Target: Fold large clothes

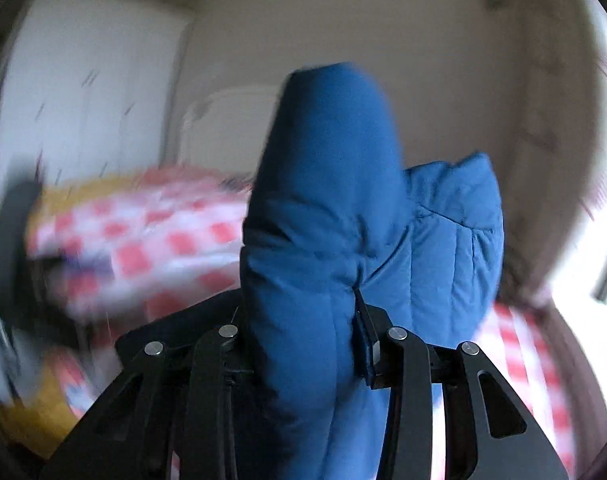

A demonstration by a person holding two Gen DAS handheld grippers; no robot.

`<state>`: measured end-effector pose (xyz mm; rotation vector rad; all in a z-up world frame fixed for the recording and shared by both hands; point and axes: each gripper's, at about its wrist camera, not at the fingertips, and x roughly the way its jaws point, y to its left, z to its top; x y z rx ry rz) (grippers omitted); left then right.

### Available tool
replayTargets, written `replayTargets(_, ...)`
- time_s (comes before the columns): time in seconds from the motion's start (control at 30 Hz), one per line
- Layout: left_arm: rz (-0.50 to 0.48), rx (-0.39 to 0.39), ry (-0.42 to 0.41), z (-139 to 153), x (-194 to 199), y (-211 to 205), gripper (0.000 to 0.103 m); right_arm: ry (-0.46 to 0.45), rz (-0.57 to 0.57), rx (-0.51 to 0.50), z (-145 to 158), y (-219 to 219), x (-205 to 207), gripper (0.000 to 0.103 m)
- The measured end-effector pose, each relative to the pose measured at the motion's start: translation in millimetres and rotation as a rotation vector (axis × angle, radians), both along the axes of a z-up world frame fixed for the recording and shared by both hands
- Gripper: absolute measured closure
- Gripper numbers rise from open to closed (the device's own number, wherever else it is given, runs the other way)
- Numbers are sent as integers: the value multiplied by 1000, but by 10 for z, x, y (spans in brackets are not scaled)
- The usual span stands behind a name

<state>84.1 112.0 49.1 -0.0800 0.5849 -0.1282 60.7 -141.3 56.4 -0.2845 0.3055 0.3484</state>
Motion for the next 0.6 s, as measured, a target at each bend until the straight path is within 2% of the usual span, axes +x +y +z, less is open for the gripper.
replayTargets(0.03,53,-54,-1,74,9,236,2,2,38,-83,-118,274,22,64)
replayTargets(0.1,99,-119,-18,204,11,503,2,24,129,-384,-619,903,43,62)
replayTargets(0.13,114,-125,-32,268,11,571,2,-22,153,-595,-974,1210,-24,59)
replayTargets(0.17,113,-118,-42,332,22,590,2,-125,137,-736,-1178,1362,-119,55)
replayTargets(0.2,102,-106,-51,400,0,599,2,-171,138,-816,-1310,1439,-175,52)
replayTargets(0.23,78,-85,-66,487,33,527,2,-171,141,-819,-1349,1447,-186,51)
replayTargets(0.3,24,-62,-84,617,38,407,2,-134,151,-751,-1258,1373,-141,51)
replayTargets(0.4,-135,-2,-89,859,301,-83,2,-127,161,-744,-1231,1320,-113,51)
replayTargets(0.5,-267,57,-48,980,734,-610,2,-156,185,-765,-1261,1290,-174,52)
replayTargets(0.57,-311,89,9,984,1056,-879,2,-166,225,-732,-1226,1218,-240,53)
replayTargets(0.6,-311,117,31,967,1221,-1012,2,-173,245,-678,-1152,1154,-280,57)
